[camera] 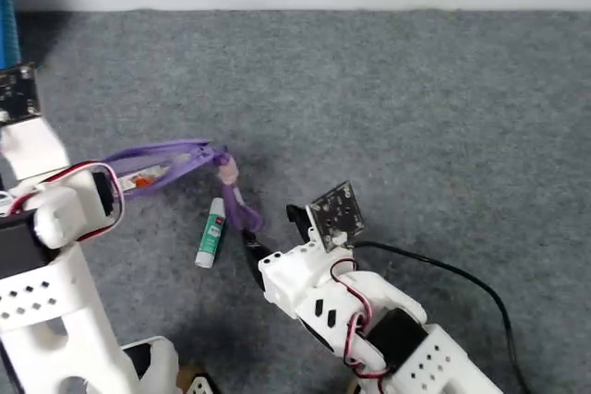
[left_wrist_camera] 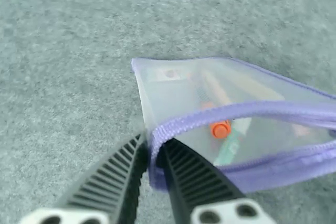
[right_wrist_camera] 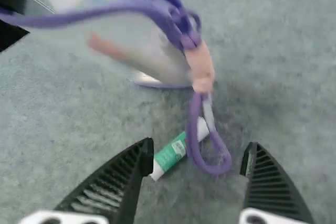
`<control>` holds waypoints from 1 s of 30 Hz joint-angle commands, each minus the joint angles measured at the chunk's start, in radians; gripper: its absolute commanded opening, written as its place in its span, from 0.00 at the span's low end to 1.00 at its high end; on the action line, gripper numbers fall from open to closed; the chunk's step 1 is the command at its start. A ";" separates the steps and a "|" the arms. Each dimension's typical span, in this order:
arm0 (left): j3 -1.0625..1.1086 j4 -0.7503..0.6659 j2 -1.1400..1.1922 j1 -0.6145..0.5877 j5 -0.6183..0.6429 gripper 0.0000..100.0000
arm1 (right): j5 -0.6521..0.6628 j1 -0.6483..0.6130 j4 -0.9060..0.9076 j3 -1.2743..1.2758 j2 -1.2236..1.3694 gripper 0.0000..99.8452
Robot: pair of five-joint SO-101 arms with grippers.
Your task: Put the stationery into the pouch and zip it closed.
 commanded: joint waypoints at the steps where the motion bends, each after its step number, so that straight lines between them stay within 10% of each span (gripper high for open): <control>1: -0.021 -0.032 -0.002 -0.037 0.017 0.01 | -0.015 0.010 -0.008 -0.077 0.122 0.20; 30: -0.027 -0.092 -0.002 -0.222 0.041 0.01 | -0.135 -0.012 -0.015 -1.011 1.483 0.21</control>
